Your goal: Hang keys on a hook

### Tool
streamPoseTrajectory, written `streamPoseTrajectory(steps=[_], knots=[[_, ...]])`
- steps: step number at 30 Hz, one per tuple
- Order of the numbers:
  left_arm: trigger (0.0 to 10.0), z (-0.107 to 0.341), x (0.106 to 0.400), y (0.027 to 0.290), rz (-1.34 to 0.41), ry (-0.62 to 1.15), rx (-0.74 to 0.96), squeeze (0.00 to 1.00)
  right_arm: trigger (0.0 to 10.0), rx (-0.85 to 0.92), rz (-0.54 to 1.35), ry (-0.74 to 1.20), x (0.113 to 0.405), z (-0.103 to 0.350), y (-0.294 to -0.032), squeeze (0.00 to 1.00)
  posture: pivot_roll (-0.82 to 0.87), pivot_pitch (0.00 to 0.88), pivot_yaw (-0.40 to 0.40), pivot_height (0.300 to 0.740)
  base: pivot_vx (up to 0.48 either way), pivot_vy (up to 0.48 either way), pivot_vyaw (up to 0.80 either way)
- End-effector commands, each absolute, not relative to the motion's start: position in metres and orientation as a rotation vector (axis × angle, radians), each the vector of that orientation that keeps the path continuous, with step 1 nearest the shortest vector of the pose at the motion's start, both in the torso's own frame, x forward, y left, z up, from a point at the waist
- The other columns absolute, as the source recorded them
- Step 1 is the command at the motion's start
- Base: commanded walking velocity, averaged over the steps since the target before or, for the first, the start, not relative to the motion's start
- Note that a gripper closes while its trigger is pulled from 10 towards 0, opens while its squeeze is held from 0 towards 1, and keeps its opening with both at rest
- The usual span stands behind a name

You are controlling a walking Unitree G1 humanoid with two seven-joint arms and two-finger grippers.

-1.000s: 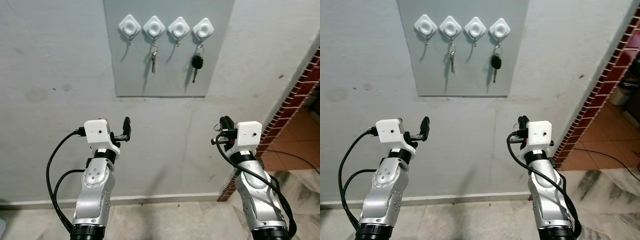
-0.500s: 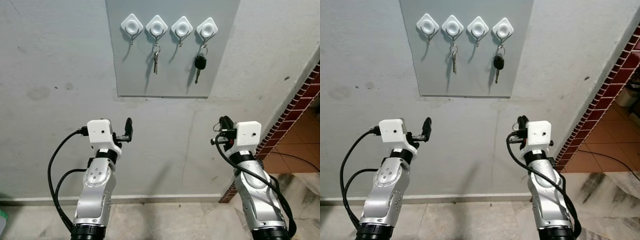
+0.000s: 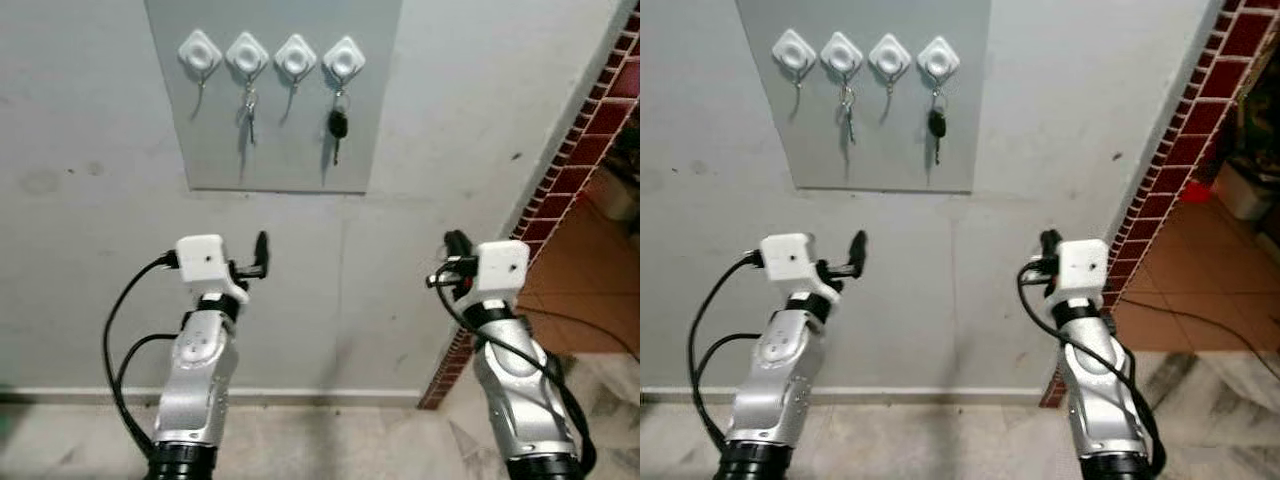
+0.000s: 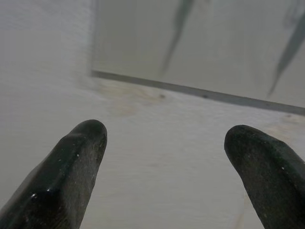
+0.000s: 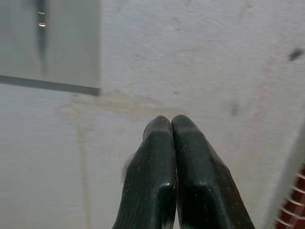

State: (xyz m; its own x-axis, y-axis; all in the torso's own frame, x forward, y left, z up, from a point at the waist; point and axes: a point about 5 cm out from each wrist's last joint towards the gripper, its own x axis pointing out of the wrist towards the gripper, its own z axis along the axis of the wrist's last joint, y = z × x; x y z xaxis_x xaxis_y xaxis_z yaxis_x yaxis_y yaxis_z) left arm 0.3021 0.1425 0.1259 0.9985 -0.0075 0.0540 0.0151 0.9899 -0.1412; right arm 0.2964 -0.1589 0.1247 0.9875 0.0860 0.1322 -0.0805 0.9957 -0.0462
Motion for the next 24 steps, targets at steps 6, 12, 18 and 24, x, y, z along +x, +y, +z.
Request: streamPoseTrajectory(steps=[6, 12, 18, 24], knots=[[10.0, 0.1233, 0.3042, 0.1387, -0.01, -0.021, -0.14, 0.0, 10.0, -0.041, 0.06, -0.103, 0.2983, 0.1246, -0.1601, 0.0, 0.0, 0.0, -0.029, 0.74, 0.0, 0.0, 0.0], [10.0, 0.1222, 0.3047, 0.1366, -0.015, -0.006, -0.155, 0.0, 10.0, -0.036, 0.066, -0.105, 0.2976, 0.1253, -0.1598, 0.0, -0.01, 0.0, -0.03, 0.74, 0.0, 0.0, 0.0], [10.0, 0.1195, 0.3049, 0.1349, -0.026, 0.028, -0.171, 0.0, 10.0, -0.015, 0.08, -0.099, 0.2964, 0.1254, -0.1577, 0.0, 0.0, 0.003, -0.031, 0.74, 0.0, 0.0, 0.0], [10.0, 0.1202, 0.3047, 0.1375, -0.013, 0.021, -0.183, 0.0, 10.0, -0.015, 0.084, -0.099, 0.2958, 0.1255, -0.157, 0.0, 0.0, 0.005, -0.032, 0.74, 0.0, 0.0, 0.0]])
